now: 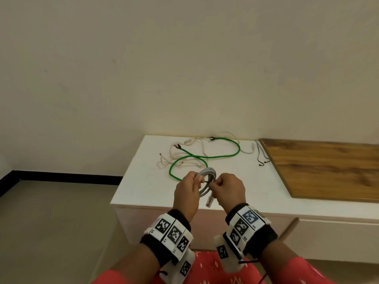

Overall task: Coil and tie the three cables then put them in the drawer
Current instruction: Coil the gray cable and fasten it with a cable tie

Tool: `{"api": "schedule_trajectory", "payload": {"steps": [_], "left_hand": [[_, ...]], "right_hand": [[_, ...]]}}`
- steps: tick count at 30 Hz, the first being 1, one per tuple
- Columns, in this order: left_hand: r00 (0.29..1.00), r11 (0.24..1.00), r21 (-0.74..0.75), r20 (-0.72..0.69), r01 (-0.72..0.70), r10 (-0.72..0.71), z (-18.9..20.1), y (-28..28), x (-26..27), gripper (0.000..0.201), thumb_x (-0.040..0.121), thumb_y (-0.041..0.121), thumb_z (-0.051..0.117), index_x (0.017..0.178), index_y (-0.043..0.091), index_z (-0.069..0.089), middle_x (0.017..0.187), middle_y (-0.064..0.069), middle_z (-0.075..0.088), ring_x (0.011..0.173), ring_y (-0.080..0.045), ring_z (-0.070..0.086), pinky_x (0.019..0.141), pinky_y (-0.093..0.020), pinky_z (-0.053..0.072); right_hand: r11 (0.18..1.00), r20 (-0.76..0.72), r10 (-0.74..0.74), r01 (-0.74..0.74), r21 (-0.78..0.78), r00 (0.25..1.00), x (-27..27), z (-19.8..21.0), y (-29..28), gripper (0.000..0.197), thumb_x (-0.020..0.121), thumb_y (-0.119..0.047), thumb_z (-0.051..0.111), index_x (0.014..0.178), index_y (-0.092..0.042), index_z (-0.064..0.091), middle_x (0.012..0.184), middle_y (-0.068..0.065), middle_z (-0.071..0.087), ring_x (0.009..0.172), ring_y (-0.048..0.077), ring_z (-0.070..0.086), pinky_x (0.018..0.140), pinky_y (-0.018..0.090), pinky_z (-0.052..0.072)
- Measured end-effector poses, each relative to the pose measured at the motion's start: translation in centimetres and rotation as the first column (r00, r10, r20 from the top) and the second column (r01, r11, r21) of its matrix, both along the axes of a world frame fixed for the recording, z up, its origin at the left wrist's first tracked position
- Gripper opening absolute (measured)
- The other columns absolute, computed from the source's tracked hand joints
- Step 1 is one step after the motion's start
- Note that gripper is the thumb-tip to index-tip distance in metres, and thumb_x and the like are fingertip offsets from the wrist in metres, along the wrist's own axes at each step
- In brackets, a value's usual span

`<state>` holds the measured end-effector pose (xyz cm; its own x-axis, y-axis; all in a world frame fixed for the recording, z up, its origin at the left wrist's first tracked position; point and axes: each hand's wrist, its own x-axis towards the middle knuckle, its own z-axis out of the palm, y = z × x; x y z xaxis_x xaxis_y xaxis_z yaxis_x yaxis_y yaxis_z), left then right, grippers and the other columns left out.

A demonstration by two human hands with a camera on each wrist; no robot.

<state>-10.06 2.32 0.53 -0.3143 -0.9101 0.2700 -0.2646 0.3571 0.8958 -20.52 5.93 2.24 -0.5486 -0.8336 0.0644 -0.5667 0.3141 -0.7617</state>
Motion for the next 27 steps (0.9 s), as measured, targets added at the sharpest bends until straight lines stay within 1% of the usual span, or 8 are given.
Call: {"api": "schedule_trajectory", "payload": {"steps": [3, 6, 9, 12, 16, 19, 23, 27], "left_hand": [[0.999, 0.999, -0.050, 0.028, -0.014, 0.015, -0.1, 0.6, -0.2, 0.021, 0.096, 0.015, 0.038, 0.081, 0.012, 0.052, 0.066, 0.003, 0.049, 0.064, -0.016, 0.046, 0.057, -0.024, 0.034], [0.999, 0.999, -0.053, 0.038, -0.014, 0.016, -0.2, 1.1, -0.3, 0.022, 0.096, 0.015, 0.039, 0.082, 0.008, 0.054, 0.068, -0.001, 0.052, 0.068, -0.020, 0.049, 0.060, -0.029, 0.037], [0.999, 0.999, -0.043, 0.032, -0.025, 0.026, -0.3, 1.3, -0.2, 0.020, 0.096, 0.015, 0.039, 0.082, 0.010, 0.053, 0.069, -0.001, 0.053, 0.071, -0.024, 0.052, 0.062, -0.031, 0.038], [0.999, 0.998, -0.034, 0.014, -0.046, 0.046, -0.3, 1.2, 0.2, 0.021, 0.095, 0.015, 0.041, 0.087, 0.007, 0.059, 0.074, -0.008, 0.058, 0.076, -0.029, 0.057, 0.067, -0.038, 0.043], [0.998, 0.997, -0.034, -0.006, -0.068, 0.068, -0.4, 1.1, 0.6, 0.021, 0.094, 0.012, 0.044, 0.093, 0.004, 0.063, 0.074, -0.006, 0.058, 0.074, -0.025, 0.055, 0.068, -0.036, 0.044], [0.997, 0.997, -0.042, -0.023, -0.070, 0.069, -0.3, 1.1, 0.7, 0.020, 0.093, 0.010, 0.046, 0.094, 0.005, 0.065, 0.074, -0.006, 0.059, 0.073, -0.024, 0.055, 0.069, -0.035, 0.044], [0.995, 0.995, -0.041, -0.058, -0.086, 0.083, -0.1, 1.2, 0.8, 0.022, 0.092, 0.010, 0.049, 0.102, 0.008, 0.068, 0.067, 0.002, 0.054, 0.065, -0.010, 0.050, 0.063, -0.020, 0.040], [0.995, 0.998, -0.019, -0.078, -0.066, 0.064, 0.0, 1.1, 1.1, 0.024, 0.090, 0.009, 0.052, 0.109, 0.010, 0.067, 0.074, 0.000, 0.058, 0.067, -0.003, 0.051, 0.063, -0.013, 0.040]], "right_hand": [[0.998, 0.047, -0.067, 0.067, -0.009, 0.997, 0.7, -0.1, 0.2, 0.026, 0.076, -0.018, 0.059, 0.053, -0.014, 0.047, 0.070, 0.015, 0.069, 0.071, 0.031, 0.063, 0.066, 0.035, 0.049], [0.990, 0.194, -0.111, 0.126, -0.066, 0.975, 1.5, -0.2, 0.3, 0.025, 0.076, -0.016, 0.061, 0.054, -0.010, 0.051, 0.066, 0.018, 0.068, 0.063, 0.031, 0.061, 0.063, 0.035, 0.049], [0.970, 0.475, -0.078, 0.177, -0.167, 0.877, 2.2, -0.1, 0.8, 0.022, 0.076, -0.001, 0.058, 0.054, -0.004, 0.055, 0.053, 0.013, 0.057, 0.042, 0.020, 0.049, 0.050, 0.030, 0.044], [0.962, 0.650, 0.030, 0.154, -0.224, 0.760, 2.5, 0.3, 1.5, 0.019, 0.083, 0.004, 0.055, 0.065, 0.003, 0.059, 0.052, 0.010, 0.050, 0.038, 0.013, 0.041, 0.041, 0.022, 0.039], [0.961, 0.681, 0.139, 0.068, -0.269, 0.719, 2.7, 0.4, 2.2, 0.017, 0.088, 0.007, 0.046, 0.080, 0.002, 0.061, 0.060, 0.007, 0.052, 0.049, 0.012, 0.045, 0.047, 0.018, 0.043], [0.962, 0.690, 0.144, 0.062, -0.265, 0.709, 2.7, 0.0, 2.3, 0.017, 0.087, 0.009, 0.046, 0.091, 0.002, 0.061, 0.068, 0.008, 0.056, 0.056, 0.014, 0.049, 0.053, 0.020, 0.046], [0.964, 0.701, 0.136, 0.070, -0.256, 0.700, 2.6, -0.2, 2.5, 0.022, 0.086, 0.011, 0.047, 0.080, -0.004, 0.062, 0.066, 0.009, 0.057, 0.056, 0.015, 0.050, 0.049, 0.016, 0.046], [0.966, 0.699, 0.156, 0.042, -0.257, 0.698, 2.7, -0.1, 2.8, 0.025, 0.086, 0.010, 0.048, 0.075, -0.007, 0.062, 0.065, 0.009, 0.058, 0.056, 0.014, 0.050, 0.052, 0.018, 0.047]]}}
